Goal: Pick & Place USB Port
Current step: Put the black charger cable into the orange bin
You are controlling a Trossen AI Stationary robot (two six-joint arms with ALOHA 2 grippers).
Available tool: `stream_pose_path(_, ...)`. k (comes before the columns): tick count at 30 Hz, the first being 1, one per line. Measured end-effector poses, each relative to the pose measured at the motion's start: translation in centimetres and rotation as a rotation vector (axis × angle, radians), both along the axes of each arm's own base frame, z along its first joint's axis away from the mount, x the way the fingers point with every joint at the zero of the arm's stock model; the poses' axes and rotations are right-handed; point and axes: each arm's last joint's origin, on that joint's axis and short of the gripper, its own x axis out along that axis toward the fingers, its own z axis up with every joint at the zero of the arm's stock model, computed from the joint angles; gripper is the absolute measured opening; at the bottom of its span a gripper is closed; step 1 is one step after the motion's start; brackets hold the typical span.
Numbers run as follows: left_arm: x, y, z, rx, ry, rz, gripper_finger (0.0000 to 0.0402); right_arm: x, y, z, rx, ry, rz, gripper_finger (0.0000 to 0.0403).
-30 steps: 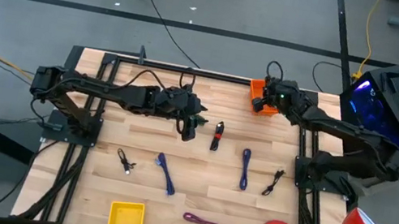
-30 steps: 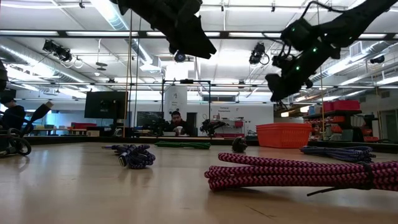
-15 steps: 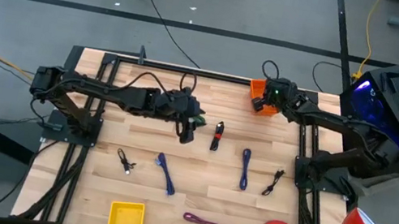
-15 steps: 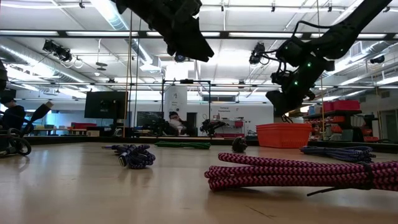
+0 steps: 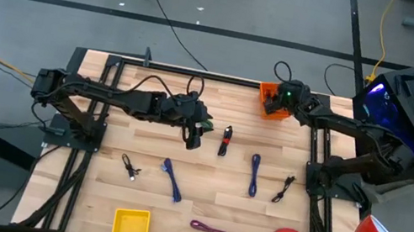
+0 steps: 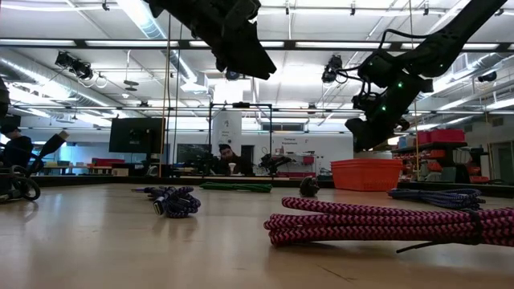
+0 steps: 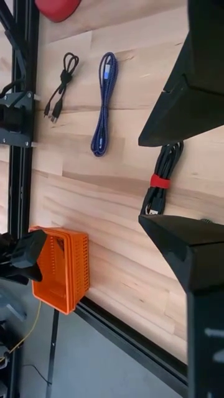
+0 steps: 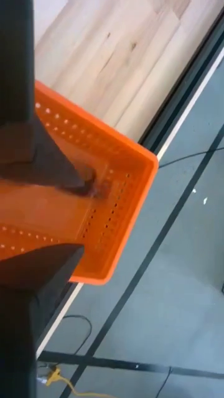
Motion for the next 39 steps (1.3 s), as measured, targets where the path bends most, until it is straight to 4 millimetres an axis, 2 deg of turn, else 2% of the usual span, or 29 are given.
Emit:
stream_pose_path(4, 0.0, 0.0, 0.0, -0.001, 0.003, 0.0, 0.0195, 0.1, 0.0, 0.0, 0.02, -0.038, 0.007, 0.0191)
stream_pose_path(9, -0.2, 0.0, -0.4, -0.008, 0.04, 0.003, 0.0195, 1.6, 1.3, 0.1, 0.139, -0.182, 0.202, 0.0194)
stream_pose_path(13, -0.4, 0.0, -0.7, -0.029, 0.064, 0.017, 0.0195, 3.5, 3.6, 0.1, 0.189, -0.209, 0.365, 0.0189)
stream_pose_path(18, -0.1, 0.0, -1.1, -0.104, 0.045, 0.068, 0.0195, 6.1, 7.0, 1.1, 0.13, -0.282, 0.54, 0.0182)
stream_pose_path(24, 0.9, 0.2, -3.7, -0.167, 0.102, 0.173, 0.0195, 8.2, 11.0, 2.5, 0.035, -0.375, 0.725, 0.018)
stream_pose_path(29, 2.5, 0.6, -6.3, -0.247, 0.081, 0.276, 0.0195, 7.8, 12.9, 4.5, -0.125, -0.377, 0.709, 0.018)
stream_pose_path(36, 4.6, 1.1, -10.7, -0.393, 0.049, 0.379, 0.0195, 6.0, 14.6, 7.8, -0.284, -0.423, 0.699, 0.018)
stream_pose_path(39, 5.5, 1.4, -12.3, -0.486, 0.013, 0.376, 0.0195, 5.3, 15.0, 8.6, -0.325, -0.421, 0.687, 0.018)
